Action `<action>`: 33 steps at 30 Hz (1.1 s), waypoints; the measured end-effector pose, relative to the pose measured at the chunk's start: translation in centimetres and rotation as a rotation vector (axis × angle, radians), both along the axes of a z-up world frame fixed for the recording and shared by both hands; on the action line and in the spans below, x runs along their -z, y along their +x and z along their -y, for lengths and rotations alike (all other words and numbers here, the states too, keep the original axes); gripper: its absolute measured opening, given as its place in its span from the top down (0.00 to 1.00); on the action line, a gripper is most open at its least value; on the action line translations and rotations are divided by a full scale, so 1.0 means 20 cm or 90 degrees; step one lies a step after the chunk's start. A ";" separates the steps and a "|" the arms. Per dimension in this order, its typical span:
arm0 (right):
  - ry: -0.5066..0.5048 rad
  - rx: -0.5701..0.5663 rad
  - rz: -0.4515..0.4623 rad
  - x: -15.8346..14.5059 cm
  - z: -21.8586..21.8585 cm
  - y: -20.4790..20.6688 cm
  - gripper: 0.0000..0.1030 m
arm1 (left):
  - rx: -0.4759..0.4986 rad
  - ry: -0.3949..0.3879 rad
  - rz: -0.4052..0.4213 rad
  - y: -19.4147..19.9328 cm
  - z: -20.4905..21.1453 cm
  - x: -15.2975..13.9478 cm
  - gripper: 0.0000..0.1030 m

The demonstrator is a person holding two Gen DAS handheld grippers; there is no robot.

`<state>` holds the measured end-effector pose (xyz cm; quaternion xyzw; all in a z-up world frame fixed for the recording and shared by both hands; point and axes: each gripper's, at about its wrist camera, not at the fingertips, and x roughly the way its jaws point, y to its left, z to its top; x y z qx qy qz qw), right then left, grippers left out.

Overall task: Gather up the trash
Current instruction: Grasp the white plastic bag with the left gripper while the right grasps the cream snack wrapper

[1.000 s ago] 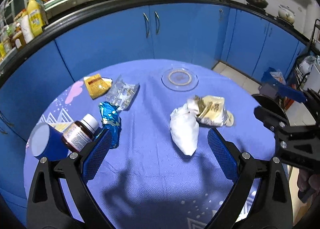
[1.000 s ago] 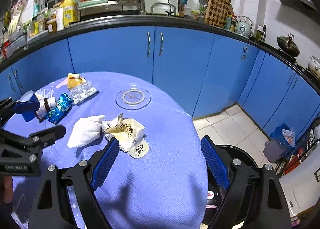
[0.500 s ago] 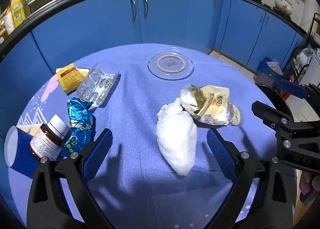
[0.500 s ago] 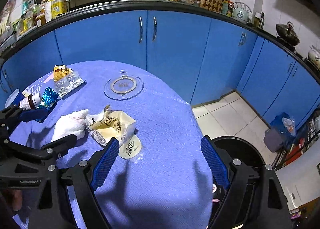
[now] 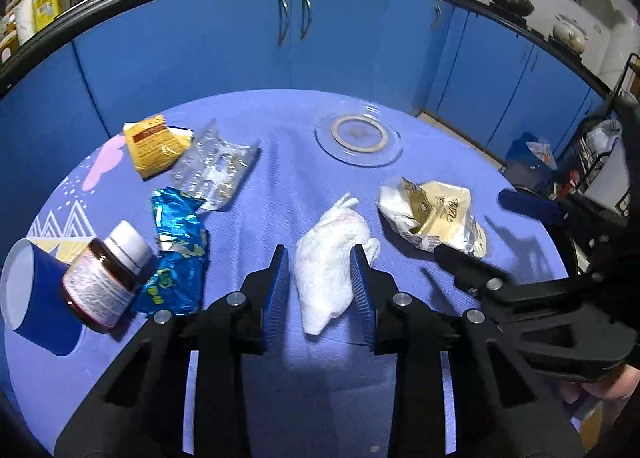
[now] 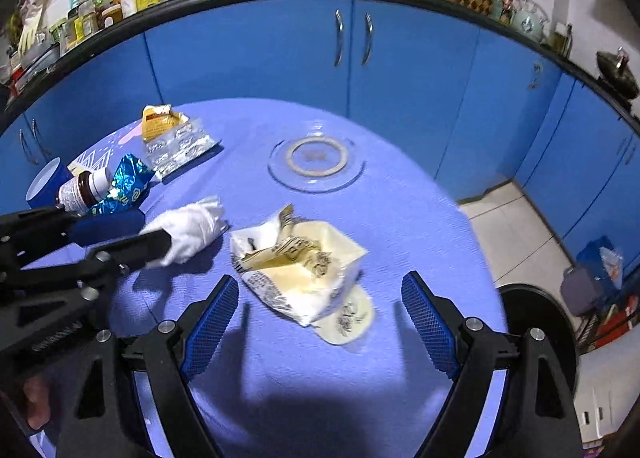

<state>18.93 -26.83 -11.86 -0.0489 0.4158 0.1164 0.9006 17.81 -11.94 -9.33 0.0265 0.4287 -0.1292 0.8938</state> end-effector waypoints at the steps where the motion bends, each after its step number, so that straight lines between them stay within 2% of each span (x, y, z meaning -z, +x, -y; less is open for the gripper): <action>1: 0.003 -0.005 -0.008 0.01 -0.01 0.01 0.21 | -0.004 0.000 0.001 0.00 -0.01 0.00 0.68; 2: 0.002 -0.009 -0.012 0.02 -0.02 0.01 0.23 | -0.008 -0.001 0.000 0.00 -0.02 0.00 0.69; 6: -0.006 -0.035 -0.018 0.05 -0.05 0.00 0.61 | -0.015 -0.001 -0.004 0.01 -0.04 0.00 0.71; 7: -0.011 -0.040 -0.017 0.05 -0.05 -0.01 0.65 | -0.015 -0.002 -0.004 0.01 -0.05 0.00 0.72; 11: -0.026 -0.055 0.000 0.01 -0.07 -0.06 0.88 | -0.007 -0.006 0.001 -0.01 -0.03 -0.02 0.75; 18: -0.010 -0.053 0.014 -0.05 -0.02 -0.12 0.94 | 0.002 -0.020 0.010 -0.04 -0.01 -0.07 0.87; 21: -0.010 -0.051 0.018 -0.07 -0.01 -0.14 0.94 | 0.009 -0.016 0.016 -0.07 0.01 -0.08 0.87; 23: -0.016 -0.050 0.021 -0.07 -0.01 -0.15 0.94 | 0.024 -0.017 -0.007 -0.06 0.02 -0.06 0.85; 25: -0.016 -0.048 0.022 -0.08 0.00 -0.15 0.94 | 0.010 -0.017 -0.005 -0.06 0.02 -0.06 0.85; 27: -0.015 -0.049 0.022 -0.08 0.01 -0.15 0.94 | -0.013 0.000 0.011 -0.05 0.01 -0.07 0.76; 29: -0.016 -0.049 0.022 -0.07 0.01 -0.14 0.94 | -0.032 0.006 0.029 -0.05 -0.01 -0.08 0.06; 30: -0.014 -0.049 0.022 -0.07 0.01 -0.14 0.94 | -0.037 -0.008 0.055 -0.06 -0.03 -0.09 0.07; 31: -0.012 -0.048 0.022 -0.07 0.02 -0.13 0.94 | -0.038 -0.015 0.071 -0.06 -0.04 -0.10 0.04; 33: -0.008 -0.046 0.019 -0.06 0.02 -0.12 0.94 | -0.031 -0.004 0.065 -0.04 -0.02 -0.10 0.04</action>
